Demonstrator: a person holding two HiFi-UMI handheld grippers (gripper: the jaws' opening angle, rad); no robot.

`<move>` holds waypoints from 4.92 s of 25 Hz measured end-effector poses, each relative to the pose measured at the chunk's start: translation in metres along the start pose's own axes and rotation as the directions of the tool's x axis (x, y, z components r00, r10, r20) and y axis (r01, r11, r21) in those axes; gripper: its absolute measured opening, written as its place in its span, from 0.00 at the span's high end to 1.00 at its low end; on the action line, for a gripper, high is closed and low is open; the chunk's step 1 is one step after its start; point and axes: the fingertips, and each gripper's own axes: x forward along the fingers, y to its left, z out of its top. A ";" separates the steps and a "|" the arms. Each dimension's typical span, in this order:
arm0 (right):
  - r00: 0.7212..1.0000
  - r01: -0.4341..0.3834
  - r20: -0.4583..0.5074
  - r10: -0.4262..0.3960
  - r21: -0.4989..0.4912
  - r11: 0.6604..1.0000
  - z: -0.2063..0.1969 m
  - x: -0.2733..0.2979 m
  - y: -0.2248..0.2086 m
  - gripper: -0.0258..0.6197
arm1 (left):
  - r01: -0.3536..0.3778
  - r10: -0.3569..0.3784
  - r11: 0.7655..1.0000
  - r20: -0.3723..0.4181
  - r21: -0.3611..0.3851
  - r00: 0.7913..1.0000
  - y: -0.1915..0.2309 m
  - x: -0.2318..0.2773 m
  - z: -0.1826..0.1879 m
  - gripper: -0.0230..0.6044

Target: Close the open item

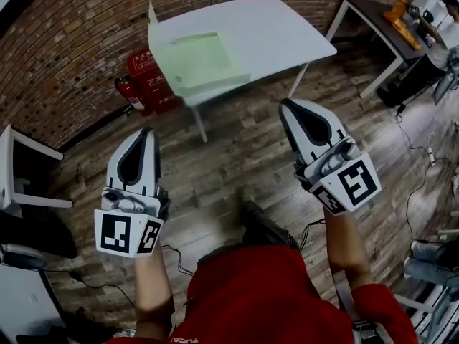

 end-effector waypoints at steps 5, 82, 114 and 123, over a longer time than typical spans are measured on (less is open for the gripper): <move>1.000 -0.025 -0.010 0.025 0.002 1.000 -0.015 0.035 -0.041 0.91 | -0.039 0.039 0.999 -0.015 0.002 0.999 0.017 0.045 -0.011 0.94; 0.775 0.054 -0.594 0.217 0.404 0.913 -0.334 0.224 -0.196 0.57 | -0.252 0.251 0.967 -0.364 0.045 0.897 0.165 0.256 -0.194 0.58; 0.724 -0.044 -0.592 0.354 0.473 0.880 -0.363 0.232 -0.187 0.57 | -0.162 0.193 0.979 -0.324 0.122 0.926 0.101 0.313 -0.185 0.87; 0.729 -0.070 -0.576 0.369 0.473 0.878 -0.363 0.233 -0.188 0.57 | -0.022 0.117 0.976 -0.435 0.216 0.893 0.055 0.349 -0.218 0.84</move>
